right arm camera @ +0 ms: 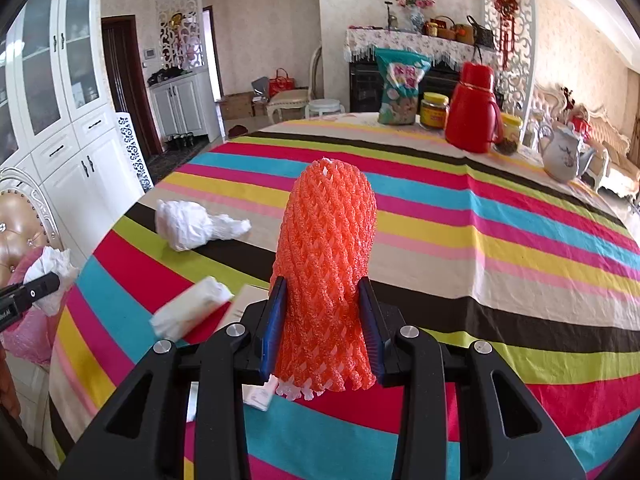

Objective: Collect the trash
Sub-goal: 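Carry the tissue and net sleeve in both tools over the pink bin, then open both tools to drop the tissue and net sleeve into the bin, then move both open tools back over the table, then grasp the white plastic bag with the left tool while the right tool grasps the white printed box, then carry the plastic bag and printed box in both tools over the pink bin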

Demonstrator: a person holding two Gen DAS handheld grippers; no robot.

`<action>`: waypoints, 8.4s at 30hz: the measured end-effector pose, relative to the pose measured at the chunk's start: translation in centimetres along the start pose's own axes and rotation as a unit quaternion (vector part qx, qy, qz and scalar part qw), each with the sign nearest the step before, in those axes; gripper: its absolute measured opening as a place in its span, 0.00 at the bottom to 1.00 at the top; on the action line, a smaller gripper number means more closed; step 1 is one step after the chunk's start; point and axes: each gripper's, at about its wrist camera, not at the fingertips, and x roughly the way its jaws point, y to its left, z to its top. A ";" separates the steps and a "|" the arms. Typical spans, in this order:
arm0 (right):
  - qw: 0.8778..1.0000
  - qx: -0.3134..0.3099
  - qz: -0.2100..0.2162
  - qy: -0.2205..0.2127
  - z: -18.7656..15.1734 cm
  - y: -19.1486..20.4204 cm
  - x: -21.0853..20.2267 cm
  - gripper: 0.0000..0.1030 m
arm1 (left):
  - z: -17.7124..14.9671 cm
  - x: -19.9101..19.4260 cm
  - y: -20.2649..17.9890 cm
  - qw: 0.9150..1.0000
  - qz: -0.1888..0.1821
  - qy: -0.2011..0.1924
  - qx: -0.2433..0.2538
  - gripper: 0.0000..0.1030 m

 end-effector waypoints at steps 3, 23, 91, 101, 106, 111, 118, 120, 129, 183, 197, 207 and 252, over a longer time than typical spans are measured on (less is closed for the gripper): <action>1.000 -0.007 0.007 -0.009 0.6 1.4 -0.9 0.34 | 0.3 -1.4 1.2 1.000 0.005 -0.012 -0.006 0.20; 0.992 -0.080 0.087 -0.043 3.3 16.8 -3.8 0.34 | 1.7 -11.3 13.6 0.994 0.066 -0.079 -0.043 0.20; 0.957 -0.213 0.199 0.006 1.0 43.1 0.0 0.61 | 0.9 -17.1 30.0 0.977 0.130 -0.105 -0.133 0.51; 0.972 -0.172 0.159 -0.004 1.0 35.0 -0.9 0.61 | 1.0 -15.6 24.9 0.983 0.099 -0.104 -0.114 0.51; 0.979 -0.151 0.136 -0.009 0.9 30.7 -1.4 0.62 | 1.3 -14.4 22.1 0.986 0.083 -0.099 -0.100 0.51; 0.984 -0.134 0.115 -0.012 0.6 26.9 -1.8 0.63 | 1.5 -13.4 19.1 0.989 0.068 -0.097 -0.086 0.51; 0.990 -0.107 0.085 -0.015 0.5 21.3 -2.3 0.64 | 1.7 -12.4 15.0 0.992 0.051 -0.093 -0.067 0.51; 0.992 -0.099 0.078 -0.017 0.4 19.8 -2.5 0.67 | 1.8 -12.2 14.0 0.993 0.047 -0.091 -0.063 0.51; 0.996 -0.066 0.049 -0.014 -0.1 14.0 -2.5 0.67 | 2.2 -10.8 9.0 0.995 0.030 -0.086 -0.034 0.51; 0.998 0.013 -0.006 0.065 -2.6 3.8 6.4 0.49 | 10.3 18.5 -3.9 0.997 -0.013 0.039 0.068 0.59; 0.998 0.049 -0.027 0.035 -1.6 1.3 5.1 0.49 | 9.2 22.7 -5.1 0.988 -0.006 0.097 0.119 0.44; 0.998 0.049 -0.022 0.024 -1.1 1.3 4.2 0.49 | 7.8 17.7 -5.1 0.991 -0.004 0.072 0.116 0.34; 0.993 -0.067 0.088 -0.052 2.5 20.4 -4.5 0.49 | 4.1 -14.9 17.0 0.988 0.085 -0.123 -0.040 0.35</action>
